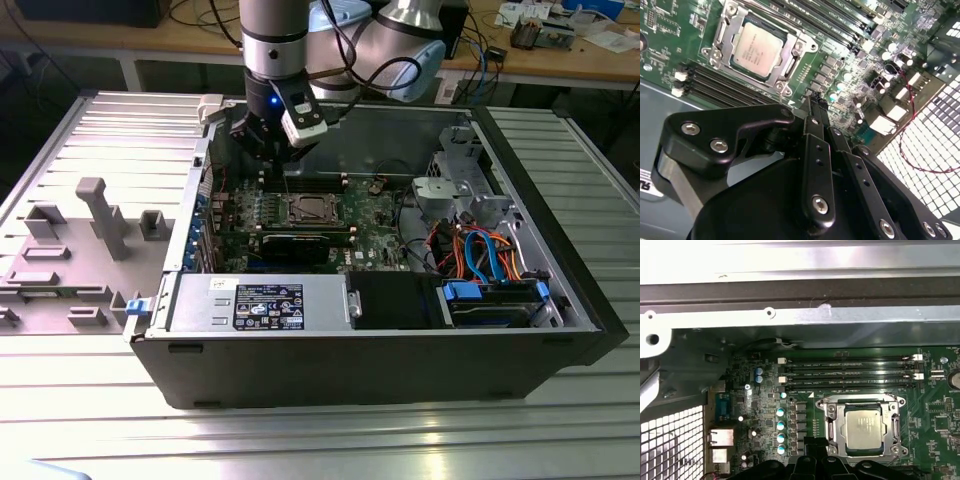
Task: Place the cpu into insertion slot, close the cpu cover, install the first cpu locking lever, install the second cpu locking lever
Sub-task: 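Install the first cpu locking lever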
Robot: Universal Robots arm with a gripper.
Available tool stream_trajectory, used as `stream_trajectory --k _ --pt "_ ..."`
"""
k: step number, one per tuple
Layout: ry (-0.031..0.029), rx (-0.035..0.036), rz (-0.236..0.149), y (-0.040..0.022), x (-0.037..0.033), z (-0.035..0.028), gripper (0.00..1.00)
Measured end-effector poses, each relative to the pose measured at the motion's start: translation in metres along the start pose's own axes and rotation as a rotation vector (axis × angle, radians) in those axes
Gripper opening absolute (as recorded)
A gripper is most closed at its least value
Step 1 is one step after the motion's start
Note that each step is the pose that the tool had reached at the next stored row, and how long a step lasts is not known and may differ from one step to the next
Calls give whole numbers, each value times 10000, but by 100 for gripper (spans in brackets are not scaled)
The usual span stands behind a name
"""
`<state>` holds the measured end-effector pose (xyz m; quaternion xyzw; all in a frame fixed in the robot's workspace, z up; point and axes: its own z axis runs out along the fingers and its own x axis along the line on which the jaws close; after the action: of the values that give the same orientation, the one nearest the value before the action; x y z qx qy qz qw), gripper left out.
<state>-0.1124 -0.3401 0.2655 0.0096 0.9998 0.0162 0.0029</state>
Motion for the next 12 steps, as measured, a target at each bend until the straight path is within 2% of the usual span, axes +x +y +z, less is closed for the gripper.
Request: stream_trajectory --k 3,7,12 --pt "11 -1 -303 0 3 0 11" --pt "10 -1 -329 7 32 0 11" --pt "9 -1 -330 9 35 0 11"
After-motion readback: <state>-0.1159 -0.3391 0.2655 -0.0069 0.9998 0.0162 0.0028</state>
